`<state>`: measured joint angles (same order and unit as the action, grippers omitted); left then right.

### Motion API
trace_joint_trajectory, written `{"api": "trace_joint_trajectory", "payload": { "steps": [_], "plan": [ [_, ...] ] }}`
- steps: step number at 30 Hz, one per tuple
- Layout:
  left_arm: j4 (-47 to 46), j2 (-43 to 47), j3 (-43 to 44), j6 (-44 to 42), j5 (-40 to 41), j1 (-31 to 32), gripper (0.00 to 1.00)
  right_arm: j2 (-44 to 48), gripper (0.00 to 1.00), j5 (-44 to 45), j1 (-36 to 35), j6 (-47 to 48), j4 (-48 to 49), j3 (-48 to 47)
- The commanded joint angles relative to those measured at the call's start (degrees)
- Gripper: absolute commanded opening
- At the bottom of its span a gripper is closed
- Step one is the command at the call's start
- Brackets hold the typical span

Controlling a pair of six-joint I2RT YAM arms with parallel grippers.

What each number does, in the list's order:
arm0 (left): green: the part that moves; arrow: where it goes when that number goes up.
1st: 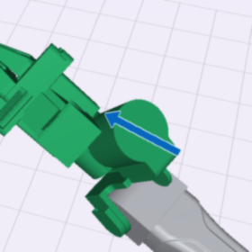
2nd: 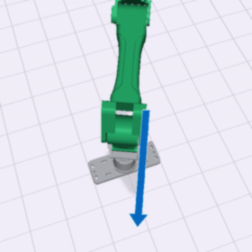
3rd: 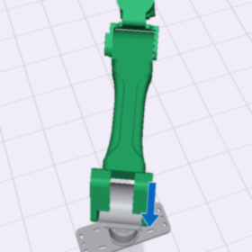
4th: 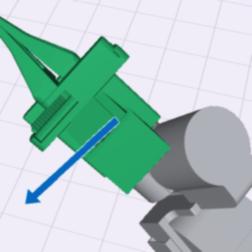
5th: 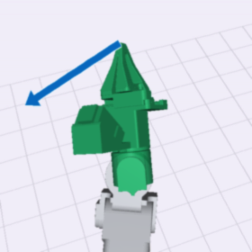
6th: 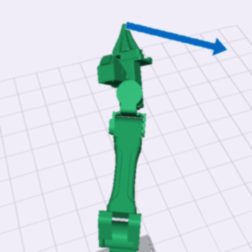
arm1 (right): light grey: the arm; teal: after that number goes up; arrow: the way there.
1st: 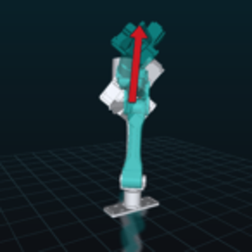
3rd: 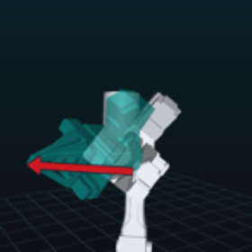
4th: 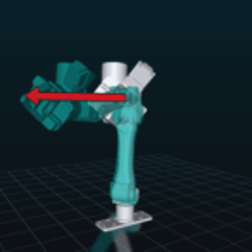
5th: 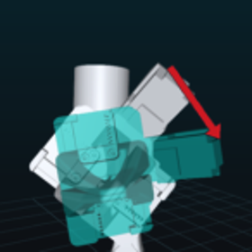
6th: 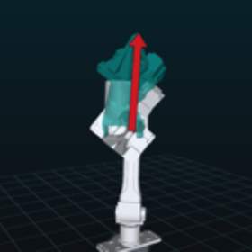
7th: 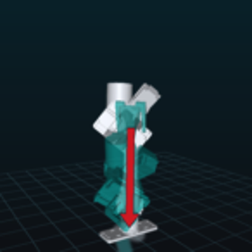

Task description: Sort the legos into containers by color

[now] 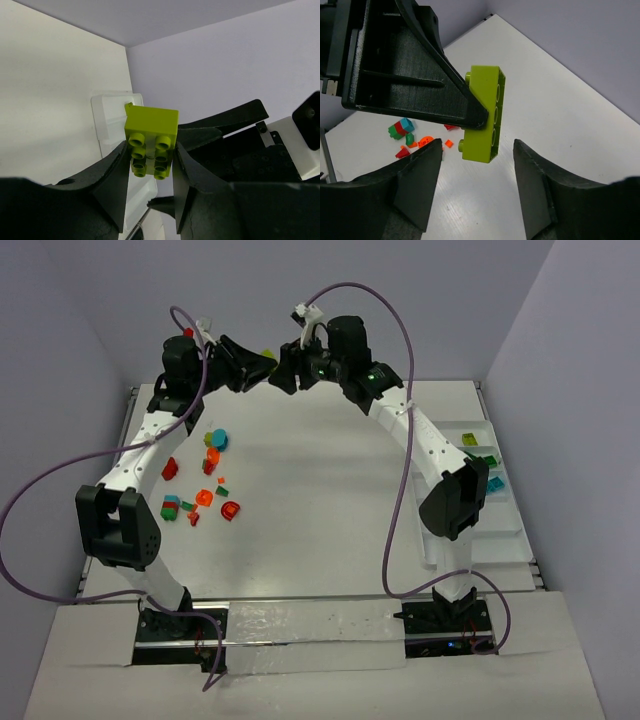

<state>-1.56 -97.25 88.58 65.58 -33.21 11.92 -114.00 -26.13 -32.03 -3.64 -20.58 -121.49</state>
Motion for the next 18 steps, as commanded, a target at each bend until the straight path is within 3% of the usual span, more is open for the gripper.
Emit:
{"api": "trace_joint_trajectory", "payload": {
  "steps": [1,2,9,10,11,12,13,14,15,18],
  "plan": [
    [-0.2,0.9,3.0,-2.0,1.0,0.4,0.0,-0.2,0.62,0.3,-0.7,0.9,-0.1,-2.2],
    [-0.3,0.8,3.1,-2.1,0.9,0.4,0.0,-0.3,0.58,0.4,-0.7,1.0,-0.1,-2.3],
    [-2.2,1.2,2.6,-2.5,0.3,0.6,0.0,0.1,0.11,2.5,-0.8,1.7,0.5,-2.0],
    [-2.3,1.3,2.4,-2.5,0.3,0.6,0.01,0.2,0.09,2.8,-0.7,1.7,0.5,-1.9],
    [-2.8,1.5,2.1,-2.6,0.3,0.6,0.07,0.6,0.0,3.3,-0.7,1.9,0.5,-1.4],
    [-3.1,1.6,1.9,-2.7,0.2,0.6,0.27,0.9,0.0,3.4,-0.6,2.0,0.5,-1.1],
    [-3.5,1.7,1.5,-3.0,0.2,0.6,0.63,1.2,0.0,3.3,-0.6,2.0,0.5,-0.8],
    [-3.8,2.0,1.5,-3.4,0.4,0.6,0.69,1.7,0.0,3.2,-0.4,2.0,0.4,-0.5],
    [-3.5,2.4,1.4,-4.7,1.3,0.6,0.99,2.7,0.0,2.7,0.1,2.1,0.4,0.3],
    [0.6,3.1,1.9,-8.4,4.7,0.2,0.99,5.8,0.0,1.3,1.8,2.9,-1.2,2.9]
  ]
}}
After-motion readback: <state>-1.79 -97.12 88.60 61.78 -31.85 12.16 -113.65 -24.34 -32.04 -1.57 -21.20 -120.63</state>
